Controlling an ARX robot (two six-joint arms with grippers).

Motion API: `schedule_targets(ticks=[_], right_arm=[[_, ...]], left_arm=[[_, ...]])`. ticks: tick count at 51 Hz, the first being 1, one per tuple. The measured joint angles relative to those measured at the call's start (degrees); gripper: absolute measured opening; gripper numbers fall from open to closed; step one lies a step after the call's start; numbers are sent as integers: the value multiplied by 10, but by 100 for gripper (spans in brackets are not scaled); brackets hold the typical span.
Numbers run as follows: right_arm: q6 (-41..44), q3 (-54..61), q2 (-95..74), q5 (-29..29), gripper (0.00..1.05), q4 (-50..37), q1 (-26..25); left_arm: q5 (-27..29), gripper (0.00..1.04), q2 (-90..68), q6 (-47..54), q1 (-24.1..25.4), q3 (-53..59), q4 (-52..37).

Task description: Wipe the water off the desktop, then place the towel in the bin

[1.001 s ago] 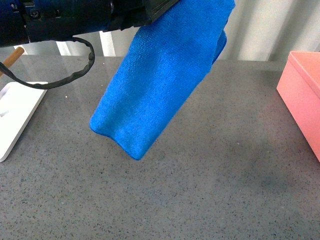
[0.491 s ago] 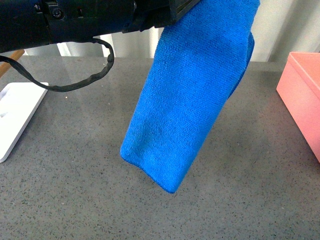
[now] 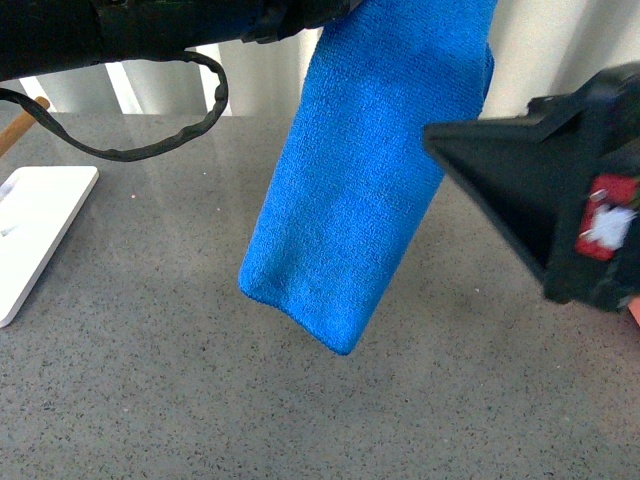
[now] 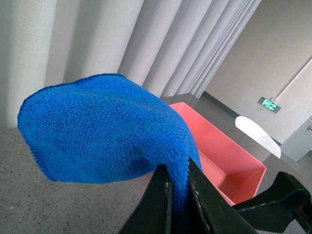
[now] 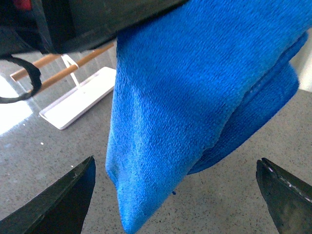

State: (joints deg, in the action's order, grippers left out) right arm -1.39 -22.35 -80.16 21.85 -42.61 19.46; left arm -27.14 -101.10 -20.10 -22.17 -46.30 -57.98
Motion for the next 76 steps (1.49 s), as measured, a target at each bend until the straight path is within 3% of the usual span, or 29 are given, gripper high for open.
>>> schedule_targets(ticks=[8, 28, 44, 55, 68, 76], right_arm=[[24, -2, -14, -42, 98, -1, 14], [24, -46, -68, -21, 98, -51, -22], [-16, -93, -123, -1, 96, -74, -21], [-32, -118, -147, 3, 69, -90, -8], [-50, -141, -159, -1, 19, -105, 17], [-56, -141, -159, 2, 3, -119, 16]], left_arm=[[1, 3, 3, -2, 0, 0, 3], [-1, 3, 3, -24, 0, -8, 2], [-1, 3, 3, -42, 0, -9, 1], [-1, 3, 3, -46, 0, -10, 0], [-1, 3, 4, -57, 5, -10, -3], [-1, 3, 10, -57, 7, -10, -3]])
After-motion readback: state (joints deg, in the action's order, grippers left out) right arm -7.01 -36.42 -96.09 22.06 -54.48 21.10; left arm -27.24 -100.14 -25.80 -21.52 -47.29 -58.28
